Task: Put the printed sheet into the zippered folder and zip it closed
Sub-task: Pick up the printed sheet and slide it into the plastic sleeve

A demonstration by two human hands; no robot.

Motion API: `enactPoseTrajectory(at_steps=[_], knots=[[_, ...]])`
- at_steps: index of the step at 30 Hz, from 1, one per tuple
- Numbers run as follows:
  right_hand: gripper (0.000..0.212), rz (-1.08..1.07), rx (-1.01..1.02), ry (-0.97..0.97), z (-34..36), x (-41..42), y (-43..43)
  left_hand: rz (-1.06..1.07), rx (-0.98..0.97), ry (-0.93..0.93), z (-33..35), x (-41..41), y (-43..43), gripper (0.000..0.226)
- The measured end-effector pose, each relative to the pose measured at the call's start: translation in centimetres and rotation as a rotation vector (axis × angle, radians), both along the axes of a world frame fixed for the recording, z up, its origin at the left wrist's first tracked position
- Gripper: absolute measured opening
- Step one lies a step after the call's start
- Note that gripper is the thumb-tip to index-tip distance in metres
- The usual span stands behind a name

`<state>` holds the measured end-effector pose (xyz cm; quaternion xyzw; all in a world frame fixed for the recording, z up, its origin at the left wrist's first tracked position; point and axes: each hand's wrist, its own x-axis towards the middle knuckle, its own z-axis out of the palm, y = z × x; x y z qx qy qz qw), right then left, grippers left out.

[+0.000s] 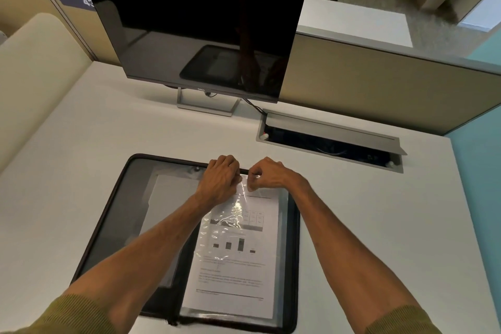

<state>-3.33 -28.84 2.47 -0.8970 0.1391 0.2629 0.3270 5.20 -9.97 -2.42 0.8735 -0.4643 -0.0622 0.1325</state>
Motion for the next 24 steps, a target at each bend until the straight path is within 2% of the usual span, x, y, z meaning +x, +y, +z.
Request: enactPoseTrajectory(at_steps=[2, 12, 19, 21, 24], knots=[[0.011, 0.004, -0.047, 0.013, -0.5, -0.3, 0.1, 0.004, 0.009, 0.0, -0.1, 0.0, 0.0, 0.02], [0.012, 0.008, -0.121, -0.021, -0.2, -0.6, 0.5, 0.02, 0.023, 0.021, 0.1, 0.0, -0.2, 0.019], [0.022, -0.05, -0.265, -0.111, -0.3, -1.8, 1.7, 0.041, 0.047, 0.054, 0.6, -0.5, 0.2, 0.021], [0.023, -0.08, -0.307, -0.177, -0.4, -2.7, 1.9, 0.029, 0.044, 0.092, 0.7, -0.8, 0.9, 0.033], [0.034, -0.176, -0.353, -0.279, -0.3, -4.8, 2.4, -0.003, 0.101, 0.141, 0.9, -1.7, 2.6, 0.066]])
